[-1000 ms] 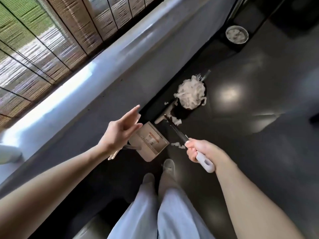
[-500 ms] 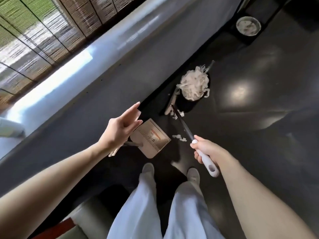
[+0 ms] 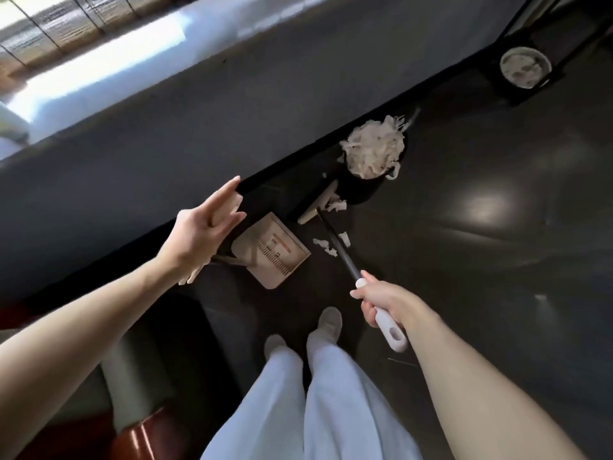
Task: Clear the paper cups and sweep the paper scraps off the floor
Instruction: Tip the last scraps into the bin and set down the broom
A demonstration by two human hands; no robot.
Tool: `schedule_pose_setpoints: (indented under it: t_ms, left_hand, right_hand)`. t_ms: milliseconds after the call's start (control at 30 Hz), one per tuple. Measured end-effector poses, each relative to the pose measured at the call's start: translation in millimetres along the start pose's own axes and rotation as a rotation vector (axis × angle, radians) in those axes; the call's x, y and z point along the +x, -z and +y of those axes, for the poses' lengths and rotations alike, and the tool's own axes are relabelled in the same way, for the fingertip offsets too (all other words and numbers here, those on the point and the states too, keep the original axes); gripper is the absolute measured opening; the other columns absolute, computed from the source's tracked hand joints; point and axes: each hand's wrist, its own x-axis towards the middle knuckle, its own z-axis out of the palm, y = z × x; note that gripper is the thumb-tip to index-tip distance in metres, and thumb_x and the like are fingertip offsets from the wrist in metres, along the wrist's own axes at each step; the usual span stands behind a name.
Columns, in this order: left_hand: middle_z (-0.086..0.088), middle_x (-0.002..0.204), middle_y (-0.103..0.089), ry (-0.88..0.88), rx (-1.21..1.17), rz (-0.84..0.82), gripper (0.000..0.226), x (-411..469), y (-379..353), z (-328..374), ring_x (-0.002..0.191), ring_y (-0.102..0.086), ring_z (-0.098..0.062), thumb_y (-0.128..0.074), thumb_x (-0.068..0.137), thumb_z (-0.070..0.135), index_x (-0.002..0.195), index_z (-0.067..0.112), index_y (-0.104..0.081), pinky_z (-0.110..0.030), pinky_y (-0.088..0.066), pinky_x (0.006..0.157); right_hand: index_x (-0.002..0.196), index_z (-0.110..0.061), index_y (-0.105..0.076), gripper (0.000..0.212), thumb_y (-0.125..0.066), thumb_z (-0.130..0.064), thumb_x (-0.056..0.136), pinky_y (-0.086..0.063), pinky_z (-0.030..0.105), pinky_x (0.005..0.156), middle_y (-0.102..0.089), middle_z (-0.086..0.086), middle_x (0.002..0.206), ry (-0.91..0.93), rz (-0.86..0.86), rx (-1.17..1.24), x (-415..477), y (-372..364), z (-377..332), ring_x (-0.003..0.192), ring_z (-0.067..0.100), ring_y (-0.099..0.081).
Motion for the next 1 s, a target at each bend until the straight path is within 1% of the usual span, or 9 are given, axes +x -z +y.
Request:
schedule_pose_setpoints:
  t_ms: [33,67,133,233,333,467,667,800,1000]
  left_hand:
    - [0.005,0.086,-0.064,0.023,0.002,0.005,0.055,-8.2,-2.9,-2.1,0.059,-0.062,0.007,-0.063,0.092,0.030,0.140,0.047,-0.042,-0.015,-0.049,0.058]
    - [0.010,0.076,-0.059,0.034,0.010,0.010,0.055,-16.4,-5.6,-4.6,0.044,-0.053,-0.001,-0.063,0.091,0.033,0.138,0.051,-0.042,-0.016,-0.046,0.050]
    - [0.011,0.071,-0.053,0.047,0.016,0.020,0.054,-32.6,-11.0,-9.9,0.038,-0.040,-0.006,-0.063,0.091,0.035,0.135,0.056,-0.042,-0.021,-0.046,0.041]
    - [0.004,0.070,-0.052,0.046,-0.038,0.025,0.053,-54.7,-15.7,-12.7,0.041,-0.040,-0.012,-0.062,0.092,0.034,0.134,0.059,-0.041,-0.025,-0.044,0.037]
    - [0.003,0.068,-0.052,0.033,-0.043,0.013,0.053,-84.9,-23.5,-16.5,0.046,-0.041,-0.019,-0.061,0.092,0.035,0.133,0.061,-0.039,-0.032,-0.049,0.044]
    - [0.007,0.071,-0.053,0.024,-0.036,0.003,0.054,-133.5,-40.9,-25.0,0.040,-0.042,-0.006,-0.061,0.092,0.036,0.135,0.059,-0.037,-0.022,-0.046,0.041]
    - [0.009,0.071,-0.053,0.014,-0.082,0.006,0.054,-164.4,-61.1,-19.3,0.042,-0.048,-0.001,-0.062,0.092,0.033,0.133,0.058,-0.037,-0.014,-0.043,0.045]
    - [0.006,0.070,-0.056,0.046,-0.111,0.028,0.054,-171.6,-73.4,-19.0,0.050,-0.048,-0.010,-0.062,0.092,0.034,0.129,0.061,-0.036,-0.020,-0.047,0.046]
    - [0.004,0.088,-0.060,0.090,-0.126,0.092,0.056,-179.3,-94.3,-14.1,0.058,-0.052,-0.011,-0.062,0.091,0.032,0.138,0.052,-0.039,-0.015,-0.046,0.046]
  right_hand:
    - [0.146,-0.045,-0.030,0.064,-0.049,-0.007,0.098,-0.030,0.015,0.032,-0.038,0.001,0.058,-0.009,-0.012,-0.006,-2.2,1.6,8.0,0.036,0.004,-0.031]
    - [0.146,-0.045,-0.031,0.064,-0.050,-0.007,0.098,-0.030,0.015,0.032,-0.039,0.001,0.059,-0.018,-0.020,-0.014,-4.5,3.0,15.5,0.037,0.004,-0.032]
    - [0.145,-0.044,-0.032,0.063,-0.051,-0.008,0.098,-0.030,0.015,0.032,-0.040,0.001,0.055,-0.031,-0.023,-0.025,-10.9,5.7,29.5,0.039,0.004,-0.033]
    - [0.146,-0.041,-0.032,0.062,-0.049,-0.006,0.098,-0.027,0.014,0.029,-0.037,-0.002,0.042,0.017,-0.030,0.001,-23.1,12.9,47.8,0.034,0.004,-0.031]
    - [0.148,-0.037,-0.030,0.063,-0.049,-0.004,0.098,-0.027,0.013,0.029,-0.036,-0.003,0.040,0.102,-0.045,0.003,-38.0,22.5,71.5,0.032,0.003,-0.030]
    - [0.150,-0.036,-0.023,0.067,-0.049,-0.003,0.098,-0.028,0.013,0.029,-0.037,-0.004,0.039,0.139,-0.097,-0.005,-55.2,30.6,96.4,0.033,0.002,-0.031]
    - [0.148,-0.035,-0.029,0.061,-0.053,-0.010,0.098,-0.030,0.012,0.031,-0.041,-0.002,0.046,0.166,-0.113,-0.002,-55.9,30.8,80.8,0.034,0.002,-0.034]
    - [0.145,-0.034,-0.037,0.050,-0.053,-0.021,0.099,-0.033,0.013,0.033,-0.043,0.001,0.063,0.097,-0.090,-0.048,-34.1,24.4,86.2,0.037,0.003,-0.037]
    - [0.141,-0.039,-0.041,0.048,-0.055,-0.022,0.098,-0.032,0.015,0.032,-0.042,0.000,0.057,-0.015,-0.066,-0.114,-23.4,68.5,122.6,0.037,0.004,-0.035]
